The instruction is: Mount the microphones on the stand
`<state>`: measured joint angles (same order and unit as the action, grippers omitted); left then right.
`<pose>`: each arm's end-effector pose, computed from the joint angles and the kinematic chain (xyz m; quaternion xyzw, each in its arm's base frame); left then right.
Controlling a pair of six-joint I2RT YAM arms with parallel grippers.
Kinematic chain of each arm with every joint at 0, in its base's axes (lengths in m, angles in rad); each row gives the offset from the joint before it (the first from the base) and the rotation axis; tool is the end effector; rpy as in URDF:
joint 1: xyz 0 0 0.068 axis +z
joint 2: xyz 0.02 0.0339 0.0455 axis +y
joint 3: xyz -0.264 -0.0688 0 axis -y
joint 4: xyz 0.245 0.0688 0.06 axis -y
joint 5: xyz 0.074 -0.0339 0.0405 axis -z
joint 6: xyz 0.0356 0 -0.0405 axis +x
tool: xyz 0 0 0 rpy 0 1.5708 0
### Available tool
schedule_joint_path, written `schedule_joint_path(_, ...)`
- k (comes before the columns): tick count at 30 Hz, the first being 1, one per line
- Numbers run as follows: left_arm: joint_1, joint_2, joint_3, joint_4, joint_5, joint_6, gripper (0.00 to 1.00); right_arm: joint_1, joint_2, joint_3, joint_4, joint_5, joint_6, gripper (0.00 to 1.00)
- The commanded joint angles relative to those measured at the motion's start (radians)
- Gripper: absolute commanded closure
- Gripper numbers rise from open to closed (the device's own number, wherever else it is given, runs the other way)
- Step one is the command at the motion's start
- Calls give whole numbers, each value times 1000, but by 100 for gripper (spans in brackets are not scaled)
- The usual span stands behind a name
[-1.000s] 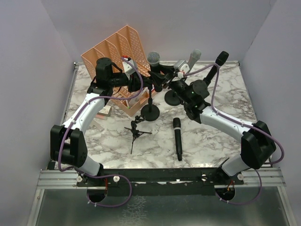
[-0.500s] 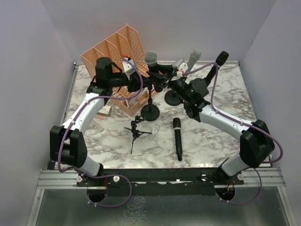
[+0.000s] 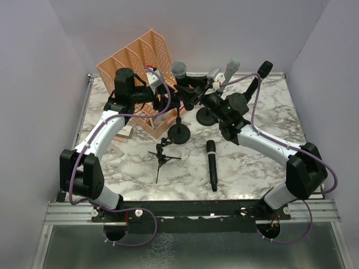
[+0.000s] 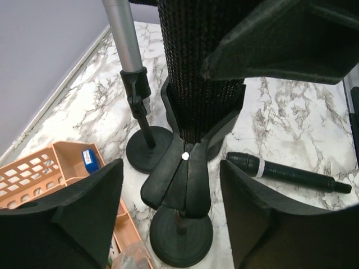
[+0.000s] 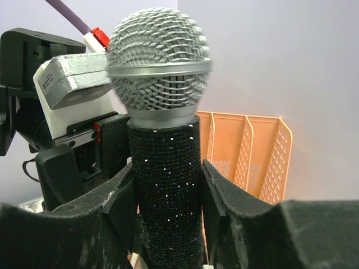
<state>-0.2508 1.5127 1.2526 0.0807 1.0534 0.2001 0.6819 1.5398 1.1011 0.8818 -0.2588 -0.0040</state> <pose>0.3285 -0.1161 0.3557 0.4624 0.5748 -0.3998 0.5441 0.2715 0.2321 0.3741 -0.2809 0.4624 0.3437 0.7675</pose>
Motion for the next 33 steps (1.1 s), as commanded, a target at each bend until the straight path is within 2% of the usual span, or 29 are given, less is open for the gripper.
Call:
schedule_joint_path(1,-2,0,34,10,-4,-1,27,13,1,13,-8,13,56,50)
schedule_joint_path(5,-1,-4,31,2,-8,6,21,13,-22,13,-43,71,57,35)
schedule_joint_path(10,0,-20,13,-8,-29,16,15,13,-82,-7,-85,135,68,26)
schedule_joint_path(15,1,-48,-16,-19,-79,18,9,13,-167,-28,-167,191,91,23)
schedule_joint_path(23,4,-122,-98,-19,-210,-40,5,13,-372,-129,-339,255,174,22)
schedule_joint_path(25,4,-146,-117,-27,-227,-60,3,13,-419,-157,-398,255,214,22)
schedule_joint_path(30,7,-249,-230,9,-340,-122,2,13,-501,-191,-597,419,371,22)
schedule_joint_path(33,8,-310,-294,41,-418,-194,1,13,-528,-193,-740,466,427,22)
